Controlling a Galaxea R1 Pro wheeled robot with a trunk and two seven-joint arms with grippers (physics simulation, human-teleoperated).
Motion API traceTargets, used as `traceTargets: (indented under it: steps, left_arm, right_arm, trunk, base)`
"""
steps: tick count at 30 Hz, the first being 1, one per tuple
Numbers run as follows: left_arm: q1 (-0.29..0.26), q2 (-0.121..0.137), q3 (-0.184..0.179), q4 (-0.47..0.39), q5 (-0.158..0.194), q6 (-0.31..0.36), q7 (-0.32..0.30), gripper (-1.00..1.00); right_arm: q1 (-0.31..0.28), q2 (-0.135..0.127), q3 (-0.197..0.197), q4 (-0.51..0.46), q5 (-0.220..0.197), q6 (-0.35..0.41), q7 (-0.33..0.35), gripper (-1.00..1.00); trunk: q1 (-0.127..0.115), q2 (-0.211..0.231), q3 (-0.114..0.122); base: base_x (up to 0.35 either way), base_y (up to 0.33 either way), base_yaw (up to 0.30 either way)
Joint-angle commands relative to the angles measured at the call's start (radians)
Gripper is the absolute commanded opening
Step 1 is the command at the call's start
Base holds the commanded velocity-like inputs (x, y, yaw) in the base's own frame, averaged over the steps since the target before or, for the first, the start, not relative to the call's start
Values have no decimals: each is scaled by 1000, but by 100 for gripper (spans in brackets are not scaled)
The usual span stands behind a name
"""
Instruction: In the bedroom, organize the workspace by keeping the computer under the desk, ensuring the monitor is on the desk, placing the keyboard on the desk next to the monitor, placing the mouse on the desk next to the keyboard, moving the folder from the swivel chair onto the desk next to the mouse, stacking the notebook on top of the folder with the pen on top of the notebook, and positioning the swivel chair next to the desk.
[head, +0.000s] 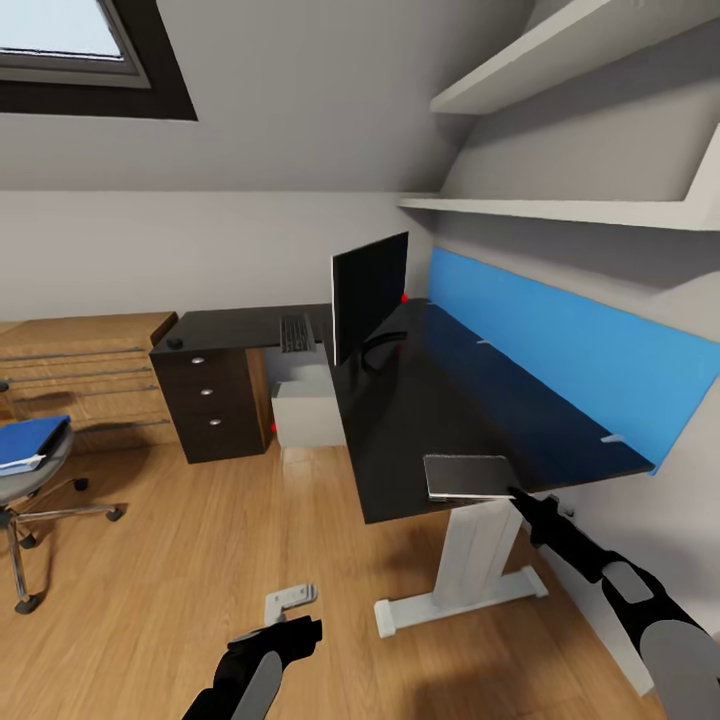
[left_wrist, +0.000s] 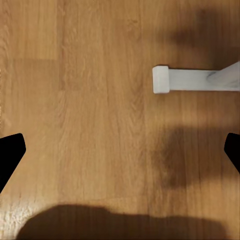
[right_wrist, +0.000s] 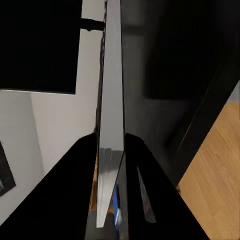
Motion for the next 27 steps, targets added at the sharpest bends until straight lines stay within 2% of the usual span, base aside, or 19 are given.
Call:
traceTargets:
  steps: [1,5,6,10,14,16,20,25,27]
  left_arm:
    - [-1,0,-2,0,11,1,10,100]
    - [-1,0,-2,0,11,1,10,100]
    - [-1,0,-2,0,11,1,10,100]
    - [-1,0,-2,0,11,1,10,100]
    - [-1,0,-2,0,11,1,10,100]
    - [-1,0,-4,0,11,1,10,100]
    - [-1,0,-6,0,11,1,10,100]
    - [-1,-2,-16,0,11,1,11,100]
    - [-1,-2,-22,0,10,1,12,100]
  right_arm:
    - [0,1,3,0,0,6,61,-100]
    - [1,4,12,0,0,6,91,-100]
    - [1,26,17,-19,1,6,98,-100]
    - [2,49,28,-57,2,9,97,-100]
    - [2,69,84,-93,2,10,87,-100]
    - [2,75,133,-108,2,11,77,-100]
    - [2,84,156,-115,2,7,56,-100]
    - [2,139,163,-138,1,4,-27,-100]
    - [2,177,164,-169,-1,3,-90,-100]
  trunk:
    - [-4,7,2]
    - [-19,35,15]
    - [-19,35,15]
    - [-19,35,16]
    - [-19,35,17]
    - [-19,35,18]
    - [-19,35,20]
    - [-19,35,22]
    - [-19,35,23]
  base:
    - [0,0,0]
    - [0,0,1]
    - [0,0,149]
    - [0,0,202]
    - [0,0,250]
    - [0,0,262]
    - [0,0,267]
    - [0,0,271]
    - [0,0,275]
